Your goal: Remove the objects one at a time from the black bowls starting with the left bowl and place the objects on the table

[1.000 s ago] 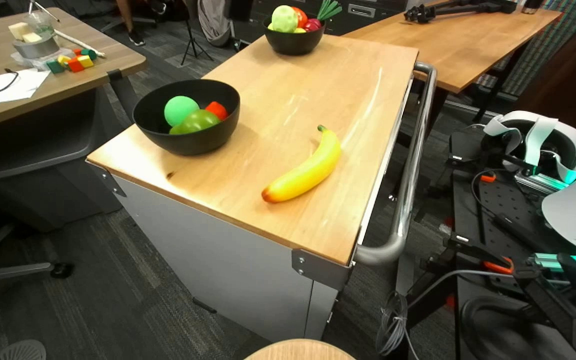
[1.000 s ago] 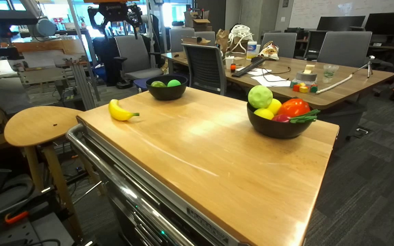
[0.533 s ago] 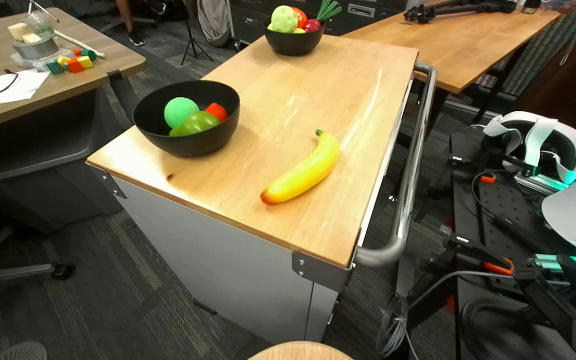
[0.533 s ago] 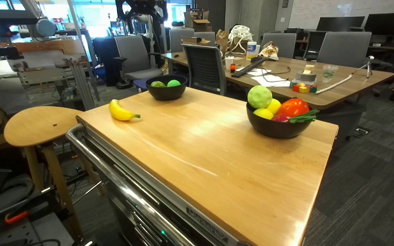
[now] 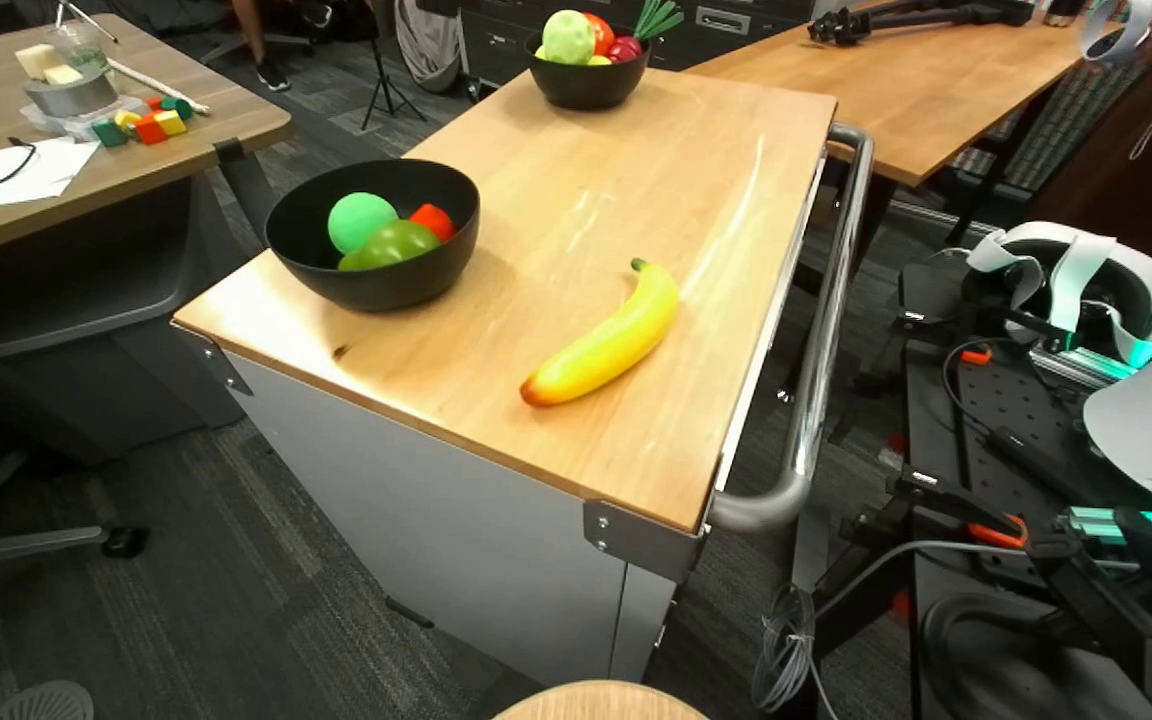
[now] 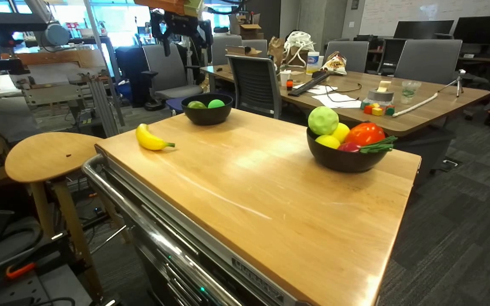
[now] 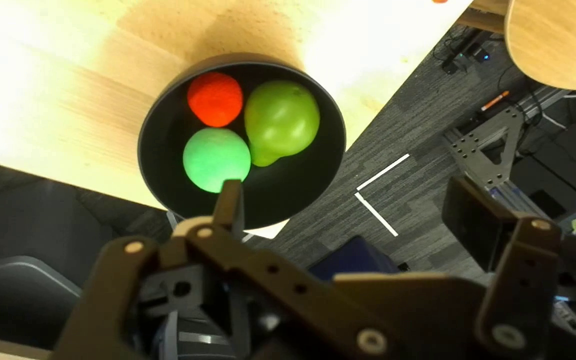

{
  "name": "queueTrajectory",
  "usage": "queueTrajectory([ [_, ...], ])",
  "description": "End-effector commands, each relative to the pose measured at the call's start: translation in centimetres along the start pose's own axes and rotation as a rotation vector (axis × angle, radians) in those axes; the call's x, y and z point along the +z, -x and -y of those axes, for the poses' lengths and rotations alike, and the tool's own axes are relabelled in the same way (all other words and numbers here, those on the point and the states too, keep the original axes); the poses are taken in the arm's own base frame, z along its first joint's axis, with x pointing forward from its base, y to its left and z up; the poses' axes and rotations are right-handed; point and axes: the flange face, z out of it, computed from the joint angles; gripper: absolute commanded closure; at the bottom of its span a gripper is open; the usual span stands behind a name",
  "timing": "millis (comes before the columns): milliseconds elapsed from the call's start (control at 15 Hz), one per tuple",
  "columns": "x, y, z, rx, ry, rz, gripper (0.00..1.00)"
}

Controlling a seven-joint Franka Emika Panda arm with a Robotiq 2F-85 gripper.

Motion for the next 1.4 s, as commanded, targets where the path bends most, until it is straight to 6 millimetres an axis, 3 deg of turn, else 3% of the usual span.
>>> queueTrajectory([
  [0, 2.0, -1.6, -1.3, 0.169, -0.040, 0.017, 0.00],
  [267, 5.0, -2.4, -2.7, 0.347, -0.080, 0.033, 0.01],
  [467, 7.0, -2.8, -3.7, 0.439, -0.076, 0.048, 0.15],
  [1000, 11.1, -4.1, -3.6, 0.529, -0.064, 0.046, 0.03],
  [1333, 14.2, -4.2, -3.1, 0.552, -0.043, 0.064, 0.14],
])
